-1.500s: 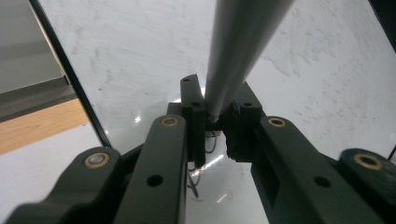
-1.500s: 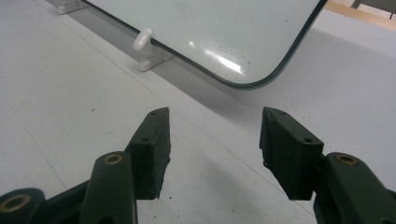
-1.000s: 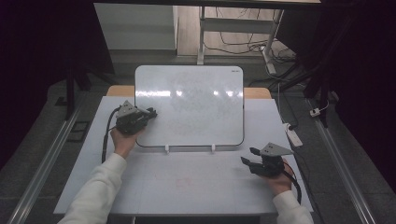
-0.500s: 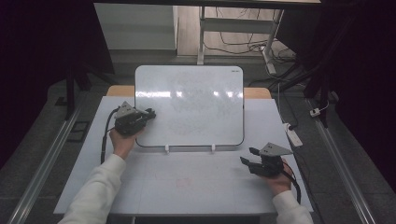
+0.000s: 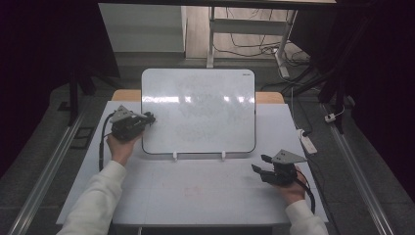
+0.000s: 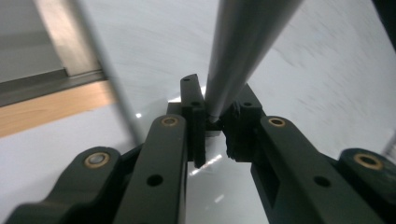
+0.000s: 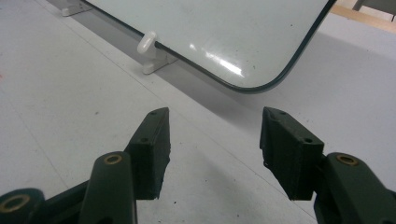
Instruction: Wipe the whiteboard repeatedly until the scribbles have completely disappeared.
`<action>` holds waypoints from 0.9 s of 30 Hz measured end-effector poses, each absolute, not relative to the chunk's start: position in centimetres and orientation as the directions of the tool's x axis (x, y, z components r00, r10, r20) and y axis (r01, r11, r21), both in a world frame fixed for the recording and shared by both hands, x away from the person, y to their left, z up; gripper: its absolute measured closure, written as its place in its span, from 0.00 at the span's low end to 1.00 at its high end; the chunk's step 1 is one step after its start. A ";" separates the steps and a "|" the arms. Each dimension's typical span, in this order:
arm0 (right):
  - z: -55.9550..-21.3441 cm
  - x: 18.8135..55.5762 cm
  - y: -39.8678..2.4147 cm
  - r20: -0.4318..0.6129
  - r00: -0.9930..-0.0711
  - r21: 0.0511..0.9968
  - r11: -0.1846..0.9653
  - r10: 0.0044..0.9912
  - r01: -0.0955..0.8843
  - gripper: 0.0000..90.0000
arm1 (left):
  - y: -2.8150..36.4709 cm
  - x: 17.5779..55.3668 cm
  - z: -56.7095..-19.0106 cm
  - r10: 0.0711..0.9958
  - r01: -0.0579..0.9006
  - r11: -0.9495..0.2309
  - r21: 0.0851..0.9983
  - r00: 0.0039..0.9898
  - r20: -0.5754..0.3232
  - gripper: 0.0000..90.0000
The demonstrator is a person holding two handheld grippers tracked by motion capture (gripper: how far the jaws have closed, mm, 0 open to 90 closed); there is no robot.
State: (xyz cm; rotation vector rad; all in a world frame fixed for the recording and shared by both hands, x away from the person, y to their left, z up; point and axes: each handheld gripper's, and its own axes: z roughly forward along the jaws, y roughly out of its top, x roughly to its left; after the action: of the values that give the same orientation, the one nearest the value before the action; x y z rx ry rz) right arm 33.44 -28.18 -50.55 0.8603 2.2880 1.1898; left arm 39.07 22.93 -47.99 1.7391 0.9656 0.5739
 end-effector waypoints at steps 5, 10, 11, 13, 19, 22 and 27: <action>-50.6 33.5 -28.3 -0.078 -0.721 0.832 0.444 0.688 0.333 0.48 | 23.5 39.2 -47.7 0.833 0.331 -0.156 0.931 0.550 -0.056 0.88; -50.6 33.5 -28.3 -0.079 -0.720 0.834 0.441 0.690 0.331 0.48 | 25.9 39.5 -47.4 0.861 0.342 -0.072 0.937 0.496 -0.115 0.88; -50.6 33.5 -28.3 -0.079 -0.720 0.834 0.441 0.689 0.331 0.48 | 25.8 39.4 -47.4 0.860 0.341 -0.076 0.937 0.497 -0.111 0.88; -50.6 33.5 -28.2 -0.082 -0.721 0.834 0.443 0.689 0.329 0.48 | 25.3 39.3 -47.5 0.853 0.345 -0.096 0.933 0.512 -0.101 0.88; -50.5 33.4 -28.2 -0.082 -0.721 0.833 0.444 0.688 0.329 0.48 | 23.4 38.4 -48.5 0.822 0.347 -0.159 0.924 0.565 -0.071 0.88; -50.6 33.5 -28.3 -0.080 -0.721 0.833 0.443 0.688 0.331 0.48 | 24.0 38.4 -48.2 0.836 0.341 -0.154 0.927 0.545 -0.061 0.88; -50.5 33.4 -28.3 -0.082 -0.721 0.834 0.443 0.688 0.329 0.48 | 25.4 38.5 -48.3 0.846 0.353 -0.101 0.930 0.523 -0.107 0.88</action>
State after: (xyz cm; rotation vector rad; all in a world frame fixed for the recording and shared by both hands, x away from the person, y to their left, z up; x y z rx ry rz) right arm 33.44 -28.28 -50.52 0.8587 2.2880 1.1894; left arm 38.49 25.41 -48.27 1.6866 1.0239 0.5718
